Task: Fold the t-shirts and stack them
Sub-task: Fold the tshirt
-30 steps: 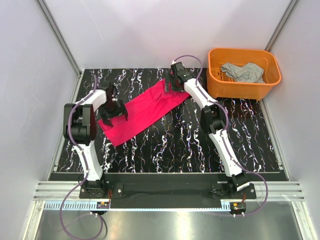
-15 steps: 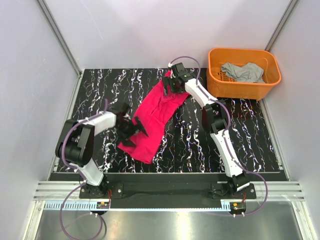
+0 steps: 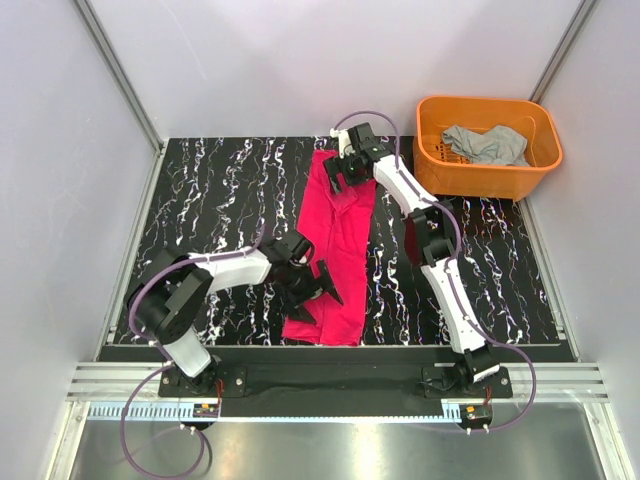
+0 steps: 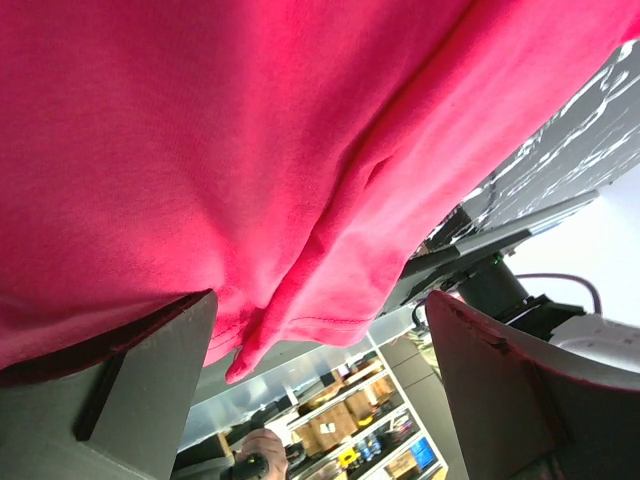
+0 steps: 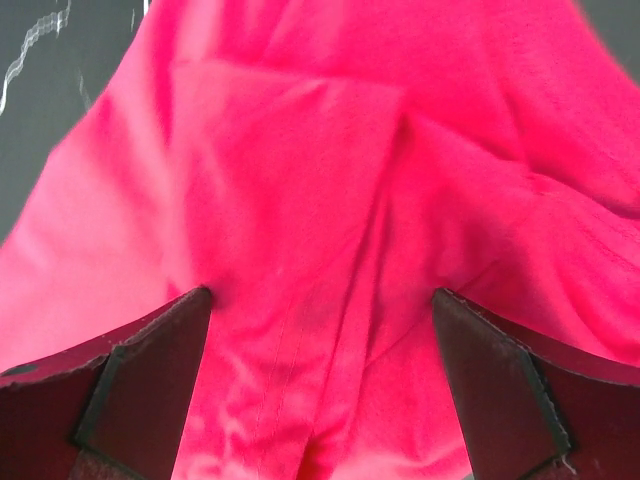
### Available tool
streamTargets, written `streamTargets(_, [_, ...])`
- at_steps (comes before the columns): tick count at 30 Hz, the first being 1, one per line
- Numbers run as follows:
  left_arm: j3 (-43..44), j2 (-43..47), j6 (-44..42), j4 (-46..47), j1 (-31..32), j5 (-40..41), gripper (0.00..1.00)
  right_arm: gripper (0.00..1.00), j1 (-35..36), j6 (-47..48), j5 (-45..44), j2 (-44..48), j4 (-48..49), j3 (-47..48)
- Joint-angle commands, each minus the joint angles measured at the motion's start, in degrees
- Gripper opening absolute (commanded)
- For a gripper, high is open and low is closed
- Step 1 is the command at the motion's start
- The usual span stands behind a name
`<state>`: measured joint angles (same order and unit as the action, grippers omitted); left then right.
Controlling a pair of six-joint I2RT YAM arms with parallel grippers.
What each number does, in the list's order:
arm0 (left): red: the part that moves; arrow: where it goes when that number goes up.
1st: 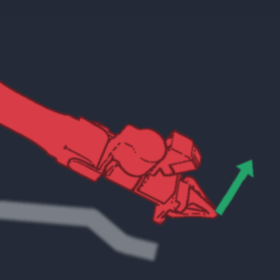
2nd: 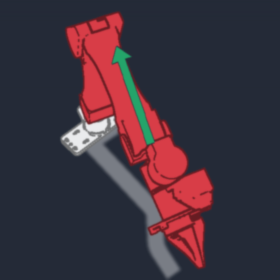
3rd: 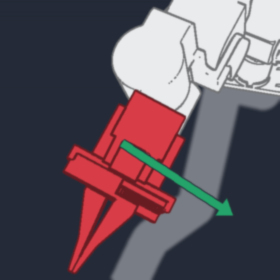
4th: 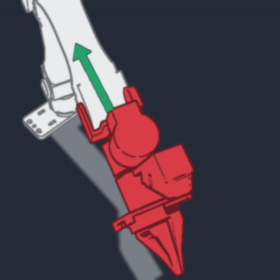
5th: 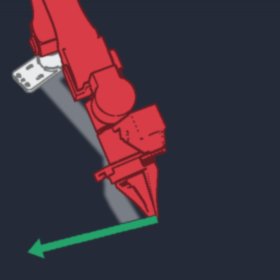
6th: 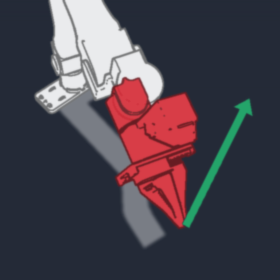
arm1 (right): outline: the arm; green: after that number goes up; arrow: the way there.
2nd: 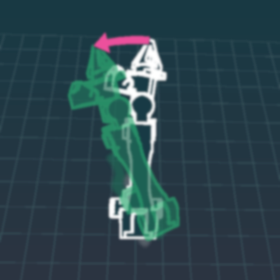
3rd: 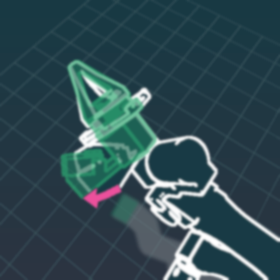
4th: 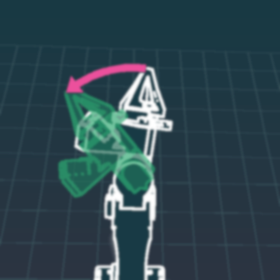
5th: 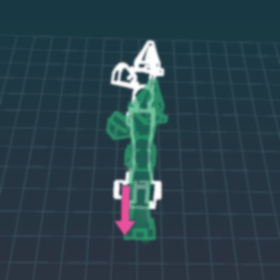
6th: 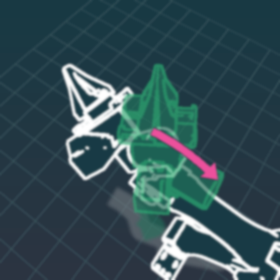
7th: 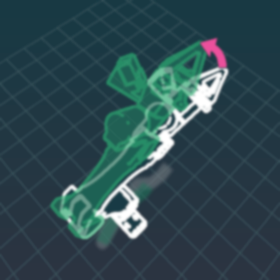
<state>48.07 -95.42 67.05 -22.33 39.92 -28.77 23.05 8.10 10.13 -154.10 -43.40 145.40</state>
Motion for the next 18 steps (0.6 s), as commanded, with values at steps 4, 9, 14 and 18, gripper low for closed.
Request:
streamTargets(4, [1.14, 1.63, -1.56, 0.36, 2.44, 4.78, 0.96, 0.98, -2.83, 1.22, 6.13, -5.86, 4.27, 12.35])
streamTargets(9, [4.13, 8.12, -4.99, -3.42, 2.53, 5.57, 0.96, 0.96, -2.31, -5.63, 7.36, -2.97, 9.55, 13.68])
streamTargets(14, [8.43, 12.09, -9.91, -9.30, 2.44, 6.01, 0.97, 0.96, -1.69, -8.44, 4.11, 5.73, 9.47, 9.82])
streamTargets(18, [11.51, 13.59, -13.86, -12.38, 1.30, 7.50, 0.96, 0.95, -1.69, -13.80, 3.06, 10.66, 5.89, 4.99])
